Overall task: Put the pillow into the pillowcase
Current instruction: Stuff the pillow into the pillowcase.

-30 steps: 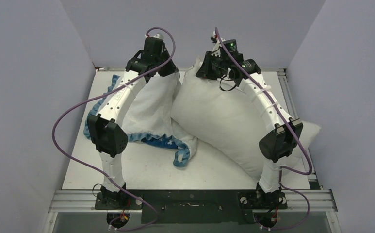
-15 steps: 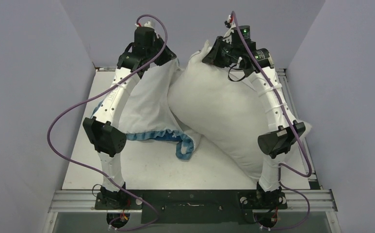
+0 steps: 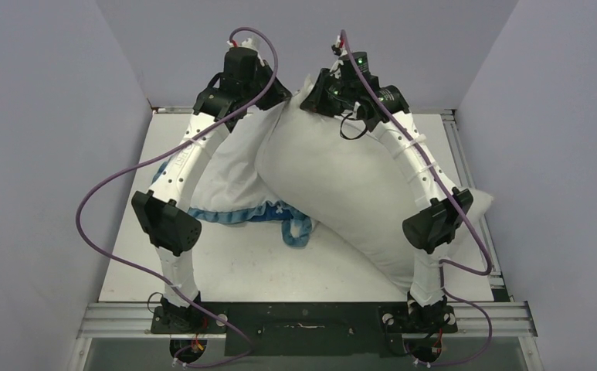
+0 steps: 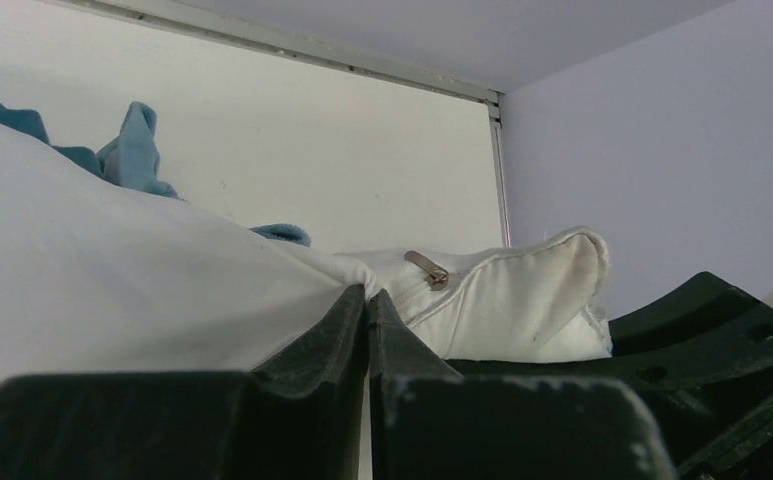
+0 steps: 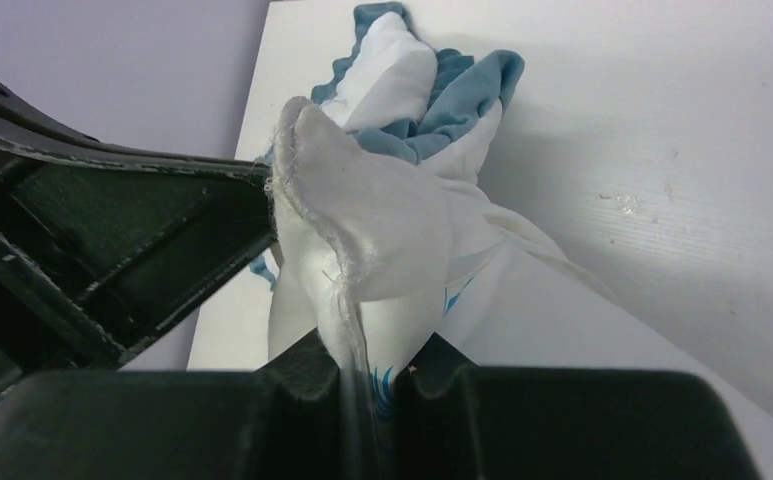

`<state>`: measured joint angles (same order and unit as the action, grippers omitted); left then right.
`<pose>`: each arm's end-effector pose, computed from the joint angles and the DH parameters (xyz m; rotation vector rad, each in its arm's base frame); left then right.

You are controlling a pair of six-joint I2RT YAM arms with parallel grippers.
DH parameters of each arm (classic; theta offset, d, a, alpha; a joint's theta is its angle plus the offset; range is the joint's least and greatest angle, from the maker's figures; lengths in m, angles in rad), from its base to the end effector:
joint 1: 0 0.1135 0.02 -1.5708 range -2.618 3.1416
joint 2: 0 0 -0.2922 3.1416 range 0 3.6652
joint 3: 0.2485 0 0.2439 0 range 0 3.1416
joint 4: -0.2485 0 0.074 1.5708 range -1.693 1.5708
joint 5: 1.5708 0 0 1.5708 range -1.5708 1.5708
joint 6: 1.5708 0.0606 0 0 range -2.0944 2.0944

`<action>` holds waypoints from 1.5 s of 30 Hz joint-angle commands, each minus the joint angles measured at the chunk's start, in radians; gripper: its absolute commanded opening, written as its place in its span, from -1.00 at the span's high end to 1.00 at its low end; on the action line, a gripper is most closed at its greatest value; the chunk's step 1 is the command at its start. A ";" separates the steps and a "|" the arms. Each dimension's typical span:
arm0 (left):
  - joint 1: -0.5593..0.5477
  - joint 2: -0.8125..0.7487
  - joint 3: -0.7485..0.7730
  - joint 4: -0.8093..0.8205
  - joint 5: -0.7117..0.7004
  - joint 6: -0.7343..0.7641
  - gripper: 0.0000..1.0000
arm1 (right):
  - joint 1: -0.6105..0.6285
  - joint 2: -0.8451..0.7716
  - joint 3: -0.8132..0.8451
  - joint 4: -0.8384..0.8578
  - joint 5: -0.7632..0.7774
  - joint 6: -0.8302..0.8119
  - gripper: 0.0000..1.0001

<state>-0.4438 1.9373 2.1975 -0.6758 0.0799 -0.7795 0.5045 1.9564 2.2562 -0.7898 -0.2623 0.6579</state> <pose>0.4140 -0.2022 0.4508 -0.2956 2.0708 -0.8510 0.3907 0.2337 0.4490 -0.0050 2.1934 0.9613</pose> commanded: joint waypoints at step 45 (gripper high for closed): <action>0.016 -0.172 0.134 -0.014 0.193 0.262 1.00 | -0.067 0.150 0.000 -0.020 -0.342 -0.117 0.90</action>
<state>-0.4286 1.7920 2.2162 -0.7414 0.2016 -0.5774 0.4114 2.1578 2.2543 -0.8200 -0.7025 0.5522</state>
